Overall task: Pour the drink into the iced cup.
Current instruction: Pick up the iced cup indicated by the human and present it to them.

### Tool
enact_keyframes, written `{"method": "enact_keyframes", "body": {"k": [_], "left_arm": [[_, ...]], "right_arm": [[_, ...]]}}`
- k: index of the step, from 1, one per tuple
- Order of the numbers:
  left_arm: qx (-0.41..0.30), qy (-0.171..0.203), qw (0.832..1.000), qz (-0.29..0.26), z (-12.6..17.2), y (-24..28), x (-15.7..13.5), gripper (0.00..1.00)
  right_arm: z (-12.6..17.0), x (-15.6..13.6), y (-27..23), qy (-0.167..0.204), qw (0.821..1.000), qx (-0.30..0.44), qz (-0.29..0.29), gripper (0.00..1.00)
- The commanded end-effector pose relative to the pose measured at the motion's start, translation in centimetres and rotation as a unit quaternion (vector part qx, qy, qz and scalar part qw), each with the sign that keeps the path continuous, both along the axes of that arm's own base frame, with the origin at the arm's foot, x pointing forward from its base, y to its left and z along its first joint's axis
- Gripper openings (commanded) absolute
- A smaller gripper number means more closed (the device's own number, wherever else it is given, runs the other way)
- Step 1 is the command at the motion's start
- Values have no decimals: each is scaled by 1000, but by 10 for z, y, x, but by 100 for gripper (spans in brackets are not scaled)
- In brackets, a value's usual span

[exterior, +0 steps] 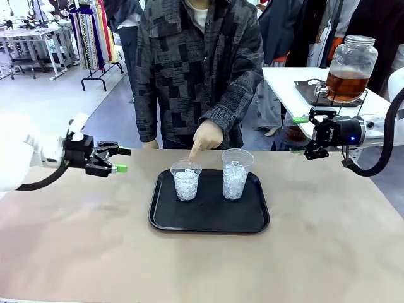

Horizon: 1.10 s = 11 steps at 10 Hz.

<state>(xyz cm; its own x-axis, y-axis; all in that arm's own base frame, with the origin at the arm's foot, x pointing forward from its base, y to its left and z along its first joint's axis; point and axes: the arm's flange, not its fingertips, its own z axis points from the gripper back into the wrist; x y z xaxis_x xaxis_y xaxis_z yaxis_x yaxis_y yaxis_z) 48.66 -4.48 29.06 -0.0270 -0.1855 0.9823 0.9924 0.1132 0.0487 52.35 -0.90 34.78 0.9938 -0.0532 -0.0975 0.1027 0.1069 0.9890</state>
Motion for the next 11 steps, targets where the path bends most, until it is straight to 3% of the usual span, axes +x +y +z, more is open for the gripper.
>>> {"method": "enact_keyframes", "body": {"k": [1,3,7,11], "left_arm": [[0,-24,999,42,-8,-14,-5,100],[6,-5,1000,7,-12,-16,-6,100],[7,-12,1000,24,-9,-11,-2,100],[16,5,1000,20,-18,-33,7,100]], "right_arm": [[2,1,0,-1,1000,1,-1,100],[2,1,0,-1,1000,1,-1,100],[2,1,0,-1,1000,1,-1,100],[2,1,0,-1,1000,1,-1,100]]}}
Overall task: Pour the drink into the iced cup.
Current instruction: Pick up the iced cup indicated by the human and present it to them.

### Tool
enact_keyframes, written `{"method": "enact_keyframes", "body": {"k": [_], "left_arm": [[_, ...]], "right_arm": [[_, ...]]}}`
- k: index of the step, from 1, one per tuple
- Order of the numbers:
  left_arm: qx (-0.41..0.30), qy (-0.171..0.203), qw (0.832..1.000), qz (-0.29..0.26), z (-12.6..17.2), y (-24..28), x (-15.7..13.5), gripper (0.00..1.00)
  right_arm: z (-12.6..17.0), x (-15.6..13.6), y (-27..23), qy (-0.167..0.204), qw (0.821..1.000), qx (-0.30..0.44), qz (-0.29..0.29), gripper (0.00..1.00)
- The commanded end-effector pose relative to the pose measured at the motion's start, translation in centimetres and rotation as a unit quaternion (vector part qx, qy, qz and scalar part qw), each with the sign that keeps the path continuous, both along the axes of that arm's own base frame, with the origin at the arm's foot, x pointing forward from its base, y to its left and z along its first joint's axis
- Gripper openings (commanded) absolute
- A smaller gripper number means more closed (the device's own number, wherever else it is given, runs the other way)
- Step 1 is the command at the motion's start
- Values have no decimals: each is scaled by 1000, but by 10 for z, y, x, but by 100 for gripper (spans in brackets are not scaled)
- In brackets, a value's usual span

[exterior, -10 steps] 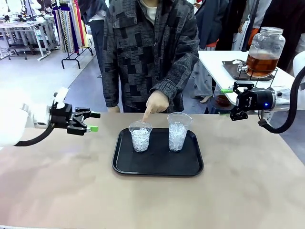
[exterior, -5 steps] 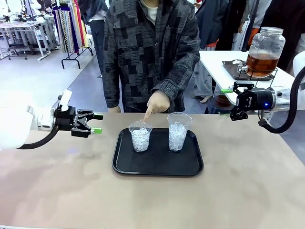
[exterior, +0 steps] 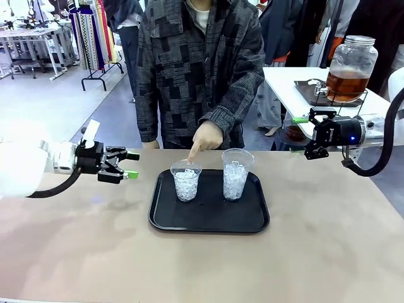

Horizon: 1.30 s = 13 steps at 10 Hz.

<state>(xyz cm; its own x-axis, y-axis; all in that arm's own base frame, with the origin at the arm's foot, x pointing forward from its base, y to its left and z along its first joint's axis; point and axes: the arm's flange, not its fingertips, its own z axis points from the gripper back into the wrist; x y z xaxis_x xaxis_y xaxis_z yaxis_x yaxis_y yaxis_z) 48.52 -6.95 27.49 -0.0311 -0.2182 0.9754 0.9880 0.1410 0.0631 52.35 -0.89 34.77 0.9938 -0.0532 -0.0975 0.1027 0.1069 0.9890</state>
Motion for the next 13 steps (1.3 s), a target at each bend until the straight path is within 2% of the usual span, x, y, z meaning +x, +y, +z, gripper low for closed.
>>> {"method": "enact_keyframes", "body": {"k": [1,9,13], "left_arm": [[-2,14,1000,9,-6,-15,10,100],[-8,20,1000,-21,-38,-71,30,100],[-9,24,999,-32,-44,-88,33,100]], "right_arm": [[2,1,0,-1,1000,1,-1,100],[2,1,0,-1,1000,1,-1,100],[2,1,0,-1,1000,1,-1,100]]}}
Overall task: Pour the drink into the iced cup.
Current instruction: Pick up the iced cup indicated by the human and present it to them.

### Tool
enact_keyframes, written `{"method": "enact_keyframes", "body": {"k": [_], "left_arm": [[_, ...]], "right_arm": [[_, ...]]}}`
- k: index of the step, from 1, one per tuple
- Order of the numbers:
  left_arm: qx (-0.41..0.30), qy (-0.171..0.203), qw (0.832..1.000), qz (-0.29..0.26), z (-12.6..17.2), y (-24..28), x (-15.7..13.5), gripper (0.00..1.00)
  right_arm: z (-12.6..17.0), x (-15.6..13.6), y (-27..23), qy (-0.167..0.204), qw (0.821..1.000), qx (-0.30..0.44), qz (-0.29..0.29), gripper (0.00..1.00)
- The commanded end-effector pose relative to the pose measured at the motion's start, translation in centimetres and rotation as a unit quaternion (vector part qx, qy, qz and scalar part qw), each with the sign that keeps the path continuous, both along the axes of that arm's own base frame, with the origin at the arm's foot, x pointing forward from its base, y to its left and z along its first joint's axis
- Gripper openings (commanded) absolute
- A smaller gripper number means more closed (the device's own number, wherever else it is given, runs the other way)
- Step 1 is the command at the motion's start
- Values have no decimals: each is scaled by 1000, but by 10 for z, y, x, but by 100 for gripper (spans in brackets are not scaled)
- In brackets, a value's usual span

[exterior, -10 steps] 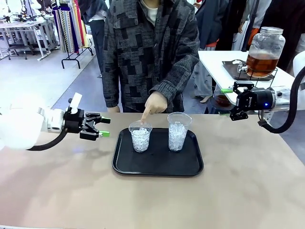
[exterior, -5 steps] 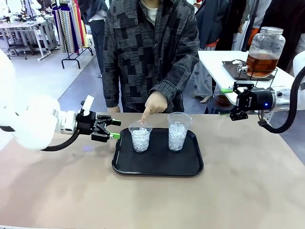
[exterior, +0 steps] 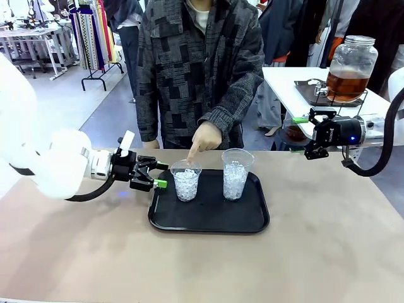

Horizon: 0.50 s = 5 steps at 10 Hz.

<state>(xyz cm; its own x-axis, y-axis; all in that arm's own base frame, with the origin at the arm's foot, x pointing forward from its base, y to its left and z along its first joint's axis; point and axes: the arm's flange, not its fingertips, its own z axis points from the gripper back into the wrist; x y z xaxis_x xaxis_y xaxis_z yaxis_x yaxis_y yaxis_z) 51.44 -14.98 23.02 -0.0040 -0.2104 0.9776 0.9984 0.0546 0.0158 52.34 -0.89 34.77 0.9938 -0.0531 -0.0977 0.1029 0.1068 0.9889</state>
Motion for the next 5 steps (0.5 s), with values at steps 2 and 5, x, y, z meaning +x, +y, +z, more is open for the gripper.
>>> {"method": "enact_keyframes", "body": {"k": [2,5], "left_arm": [[-7,3,1000,1,-1,-17,4,100],[-7,7,1000,-9,-2,-26,4,100]], "right_arm": [[2,1,0,-2,1000,1,-1,100],[2,1,0,-2,1000,1,-1,100]]}}
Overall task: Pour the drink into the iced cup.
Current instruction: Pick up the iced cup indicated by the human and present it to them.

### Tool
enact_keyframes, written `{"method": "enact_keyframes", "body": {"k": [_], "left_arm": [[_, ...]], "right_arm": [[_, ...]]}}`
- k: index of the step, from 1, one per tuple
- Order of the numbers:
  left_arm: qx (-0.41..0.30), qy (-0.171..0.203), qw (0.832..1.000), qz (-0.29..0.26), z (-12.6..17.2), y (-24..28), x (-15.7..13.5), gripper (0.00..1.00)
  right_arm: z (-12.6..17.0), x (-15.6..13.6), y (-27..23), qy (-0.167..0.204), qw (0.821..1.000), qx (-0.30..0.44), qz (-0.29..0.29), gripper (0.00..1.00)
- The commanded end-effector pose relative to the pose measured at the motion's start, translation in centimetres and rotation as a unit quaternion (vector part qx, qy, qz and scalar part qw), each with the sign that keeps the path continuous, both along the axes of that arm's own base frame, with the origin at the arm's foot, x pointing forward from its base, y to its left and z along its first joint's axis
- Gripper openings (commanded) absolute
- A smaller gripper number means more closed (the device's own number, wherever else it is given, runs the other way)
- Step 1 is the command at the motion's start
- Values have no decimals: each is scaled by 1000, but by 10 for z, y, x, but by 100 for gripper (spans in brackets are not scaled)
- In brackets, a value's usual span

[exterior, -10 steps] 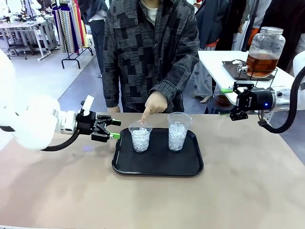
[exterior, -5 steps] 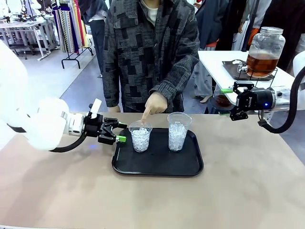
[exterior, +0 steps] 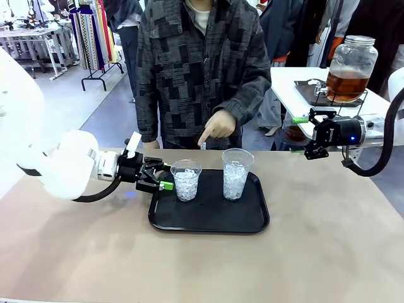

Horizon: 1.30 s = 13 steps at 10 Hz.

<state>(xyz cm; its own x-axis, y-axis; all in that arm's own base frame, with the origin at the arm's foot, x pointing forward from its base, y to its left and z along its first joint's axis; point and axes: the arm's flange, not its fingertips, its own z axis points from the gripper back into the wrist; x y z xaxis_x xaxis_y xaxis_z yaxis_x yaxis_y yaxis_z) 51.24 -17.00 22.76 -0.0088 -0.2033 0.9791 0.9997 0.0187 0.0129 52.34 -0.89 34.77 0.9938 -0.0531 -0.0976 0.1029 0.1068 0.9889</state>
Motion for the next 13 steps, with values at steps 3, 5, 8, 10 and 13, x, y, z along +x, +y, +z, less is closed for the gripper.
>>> {"method": "enact_keyframes", "body": {"k": [3,5,8,10,13], "left_arm": [[-4,12,1000,11,-1,-15,9,100],[-1,14,1000,3,0,-23,9,100],[3,26,1000,-9,-1,-34,10,100],[3,32,999,-21,-1,-40,6,100],[5,35,999,-29,-4,-50,-5,100]], "right_arm": [[2,1,0,-2,1000,1,-1,100],[2,1,0,-2,1000,1,-1,100],[2,1,0,-2,1000,1,-1,100],[2,1,0,-2,1000,1,-1,100],[2,1,0,-2,1000,1,-1,100]]}}
